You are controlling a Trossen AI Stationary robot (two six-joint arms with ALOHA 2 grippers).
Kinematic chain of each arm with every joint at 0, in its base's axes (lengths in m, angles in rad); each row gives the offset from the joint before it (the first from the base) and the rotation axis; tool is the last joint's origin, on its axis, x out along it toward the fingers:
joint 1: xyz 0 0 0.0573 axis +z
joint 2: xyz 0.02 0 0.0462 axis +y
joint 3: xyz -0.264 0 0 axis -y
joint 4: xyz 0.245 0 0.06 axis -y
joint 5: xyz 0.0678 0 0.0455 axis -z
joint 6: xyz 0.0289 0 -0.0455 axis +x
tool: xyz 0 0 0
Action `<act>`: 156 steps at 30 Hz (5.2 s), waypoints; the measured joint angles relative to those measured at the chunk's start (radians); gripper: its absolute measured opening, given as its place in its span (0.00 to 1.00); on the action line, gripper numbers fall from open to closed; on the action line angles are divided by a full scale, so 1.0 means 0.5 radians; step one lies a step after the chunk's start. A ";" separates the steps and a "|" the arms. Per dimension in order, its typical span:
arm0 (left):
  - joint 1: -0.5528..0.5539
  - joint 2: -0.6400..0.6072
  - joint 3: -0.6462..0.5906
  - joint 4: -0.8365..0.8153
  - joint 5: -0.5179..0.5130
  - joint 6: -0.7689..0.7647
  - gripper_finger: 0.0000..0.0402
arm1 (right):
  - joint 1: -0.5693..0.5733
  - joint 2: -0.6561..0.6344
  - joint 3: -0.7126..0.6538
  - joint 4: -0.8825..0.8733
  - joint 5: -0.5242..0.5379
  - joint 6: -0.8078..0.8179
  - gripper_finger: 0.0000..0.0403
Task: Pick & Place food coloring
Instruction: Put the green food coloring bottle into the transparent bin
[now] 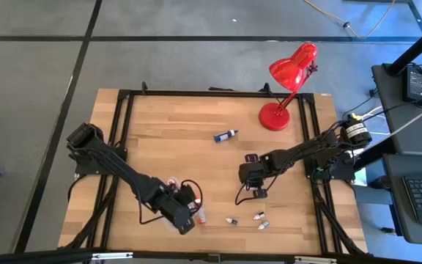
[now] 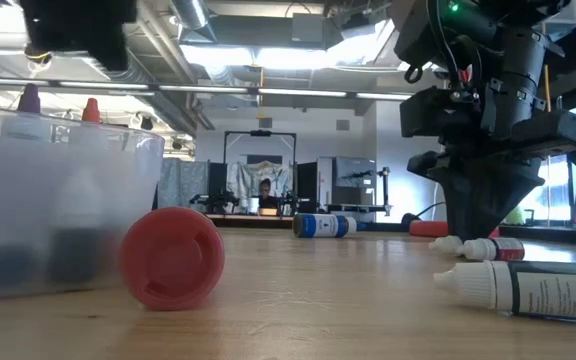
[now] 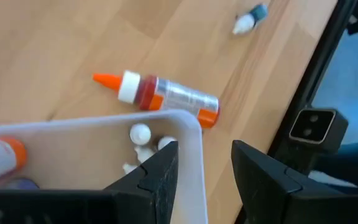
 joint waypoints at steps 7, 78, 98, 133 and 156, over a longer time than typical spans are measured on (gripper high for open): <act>-0.001 -0.029 0.000 -0.002 -0.059 0.010 0.36 | 0.000 0.011 0.000 0.019 0.006 0.000 0.25; 0.367 -0.433 0.002 0.874 -1.070 1.874 0.32 | 0.005 -0.341 1.208 -0.161 0.259 -0.156 0.21; 0.394 -0.433 0.002 0.991 -0.937 1.878 0.18 | 0.005 -0.341 1.205 -0.172 0.255 -0.202 0.21; 0.228 -0.260 0.002 0.166 0.038 0.744 0.14 | 0.006 -0.338 0.440 -0.520 0.238 0.219 0.66; 0.008 0.222 0.002 -0.266 0.213 -0.173 0.14 | 0.007 -0.340 -0.039 -0.018 0.063 0.313 0.66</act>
